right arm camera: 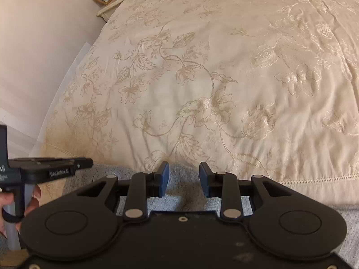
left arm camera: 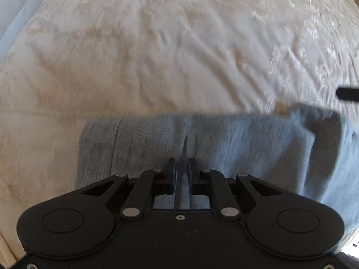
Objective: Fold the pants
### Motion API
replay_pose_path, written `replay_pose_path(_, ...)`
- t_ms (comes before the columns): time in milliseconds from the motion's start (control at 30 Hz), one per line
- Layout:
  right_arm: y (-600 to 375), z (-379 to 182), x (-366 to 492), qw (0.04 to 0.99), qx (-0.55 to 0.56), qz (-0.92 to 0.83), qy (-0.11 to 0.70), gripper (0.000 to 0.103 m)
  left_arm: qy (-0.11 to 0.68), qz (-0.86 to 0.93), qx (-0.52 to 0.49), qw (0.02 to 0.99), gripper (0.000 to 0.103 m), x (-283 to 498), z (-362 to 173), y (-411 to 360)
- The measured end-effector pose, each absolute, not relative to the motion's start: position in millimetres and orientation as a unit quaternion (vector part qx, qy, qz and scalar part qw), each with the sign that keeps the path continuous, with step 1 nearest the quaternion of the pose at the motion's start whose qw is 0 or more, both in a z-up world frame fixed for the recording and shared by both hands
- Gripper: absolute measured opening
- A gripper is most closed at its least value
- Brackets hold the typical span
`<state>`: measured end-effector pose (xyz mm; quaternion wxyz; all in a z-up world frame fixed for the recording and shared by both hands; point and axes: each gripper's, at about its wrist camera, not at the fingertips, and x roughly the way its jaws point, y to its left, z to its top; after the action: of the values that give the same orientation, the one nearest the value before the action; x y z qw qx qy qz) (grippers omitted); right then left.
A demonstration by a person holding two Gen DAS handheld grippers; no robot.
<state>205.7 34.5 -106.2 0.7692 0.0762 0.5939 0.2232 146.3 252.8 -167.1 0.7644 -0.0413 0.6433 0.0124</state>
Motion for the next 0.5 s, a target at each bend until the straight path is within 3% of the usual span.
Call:
replay_pose_path(167,51,-120,220,0.763,0.024,0.242,0.599,0.033,0.631,0.023,-0.065,0.773,0.024,86,-177,270)
replay_pose_path(500,62,-158,193,0.679,-0.009,0.298,0.671,0.033,0.645,0.046,-0.116,0.754,0.024,91,-187,278)
